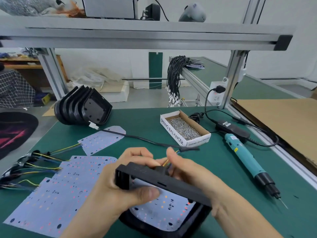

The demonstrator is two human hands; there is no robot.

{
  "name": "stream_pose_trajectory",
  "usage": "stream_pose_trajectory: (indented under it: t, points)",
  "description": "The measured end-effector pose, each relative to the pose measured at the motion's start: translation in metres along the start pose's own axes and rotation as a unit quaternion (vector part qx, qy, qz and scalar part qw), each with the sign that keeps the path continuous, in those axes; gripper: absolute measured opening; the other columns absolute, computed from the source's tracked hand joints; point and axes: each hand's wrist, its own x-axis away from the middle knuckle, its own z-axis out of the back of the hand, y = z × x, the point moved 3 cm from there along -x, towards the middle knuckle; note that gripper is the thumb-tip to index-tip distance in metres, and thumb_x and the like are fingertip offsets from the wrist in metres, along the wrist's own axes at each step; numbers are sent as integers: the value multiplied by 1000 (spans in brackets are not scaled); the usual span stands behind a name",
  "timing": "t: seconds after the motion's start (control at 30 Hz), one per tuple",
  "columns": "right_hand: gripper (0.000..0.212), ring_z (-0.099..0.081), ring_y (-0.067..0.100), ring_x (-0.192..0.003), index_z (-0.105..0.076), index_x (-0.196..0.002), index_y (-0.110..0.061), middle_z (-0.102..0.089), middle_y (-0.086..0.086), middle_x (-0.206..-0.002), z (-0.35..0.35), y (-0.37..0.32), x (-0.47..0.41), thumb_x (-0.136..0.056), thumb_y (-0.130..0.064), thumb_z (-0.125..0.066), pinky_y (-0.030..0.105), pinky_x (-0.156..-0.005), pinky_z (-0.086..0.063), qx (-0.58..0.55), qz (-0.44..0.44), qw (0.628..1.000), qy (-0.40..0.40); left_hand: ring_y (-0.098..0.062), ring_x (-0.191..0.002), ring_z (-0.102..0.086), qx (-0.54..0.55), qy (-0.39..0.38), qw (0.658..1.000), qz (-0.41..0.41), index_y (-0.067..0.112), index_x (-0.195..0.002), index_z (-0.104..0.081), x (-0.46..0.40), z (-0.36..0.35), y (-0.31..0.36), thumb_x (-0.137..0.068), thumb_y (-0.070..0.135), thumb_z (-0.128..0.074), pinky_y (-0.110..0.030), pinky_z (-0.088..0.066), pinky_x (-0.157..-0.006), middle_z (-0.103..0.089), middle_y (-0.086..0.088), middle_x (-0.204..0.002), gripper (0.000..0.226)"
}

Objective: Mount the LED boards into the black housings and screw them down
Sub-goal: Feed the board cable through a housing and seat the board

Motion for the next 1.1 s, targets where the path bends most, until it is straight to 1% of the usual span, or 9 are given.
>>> stream_pose_trajectory:
  t: [0.07,0.13,0.2,0.3,0.47,0.63,0.83,1.0,1.1]
  points:
    - [52,-61,14,-62,-64,-110,2,-70,7,-71,0,-5,10,-83,-43,-66,20,-65,-49,-11,9,999,-32,-16,-93,-67,-31,0,999,-9,21,-87,-75,0,-3,2,-53,21,-84,-20,-48,-80,-64,5,-92,34]
    - [30,-55,-1,-42,-59,-104,1,-63,-7,-50,2,-12,17,-88,-24,-63,9,-44,-41,-35,33,998,-49,-14,-84,-66,-55,-1,998,-10,22,-87,-71,1,-5,5,-54,22,-84,-18,-47,-76,-66,5,-84,35]
    - [19,-60,1,-46,-66,-96,-2,-67,-4,-57,1,-19,20,-82,-15,-68,10,-46,-45,-70,38,996,-50,-12,-71,-60,-84,11,996,-6,24,-82,-69,1,-5,6,-52,27,-84,-17,-44,-68,-64,6,-75,34]
    - [15,-65,5,-53,-77,-85,-11,-70,1,-69,3,-23,20,-72,-20,-74,13,-52,-51,-59,40,995,-68,-11,-66,-56,-98,15,995,-19,26,-77,-70,1,-6,9,-50,28,-85,-15,-42,-63,-63,6,-73,31]
    - [15,-66,3,-65,-78,-90,-10,-73,0,-79,8,-31,23,-77,-17,-75,13,-60,-51,4,54,995,-79,-7,-66,-61,-68,0,998,-18,22,-77,-73,-1,-9,10,-48,22,-85,-12,-45,-64,-64,5,-71,31]
    - [19,-68,11,-83,-77,-96,-11,-74,3,-90,10,-36,24,-79,-18,-70,21,-73,-53,68,51,994,-70,-10,-66,-61,-69,10,997,-29,19,-75,-73,-3,-8,10,-49,22,-85,-13,-45,-64,-65,3,-68,29]
    - [22,-67,10,-82,-74,-101,-7,-74,0,-90,2,-37,28,-83,-15,-63,22,-77,-53,80,45,993,-77,-8,-57,-55,-62,-6,997,-40,17,-68,-66,0,-8,11,-50,18,-86,-11,-42,-58,-60,4,-61,27]
    - [24,-68,5,-76,-73,-99,-4,-74,-2,-86,-7,-43,31,-84,-18,-63,14,-67,-52,66,45,994,-70,-3,-70,-64,-58,-4,997,-43,16,-69,-64,0,-10,11,-53,19,-87,-12,-46,-65,-64,6,-63,28]
    - [25,-61,-3,-54,-70,-102,-5,-69,-9,-63,-9,-40,35,-81,-17,-60,8,-52,-45,74,41,996,-35,-25,-61,-53,-113,58,991,-31,19,-68,-67,1,-5,8,-47,32,-86,-27,-39,-62,-57,-13,-62,31]
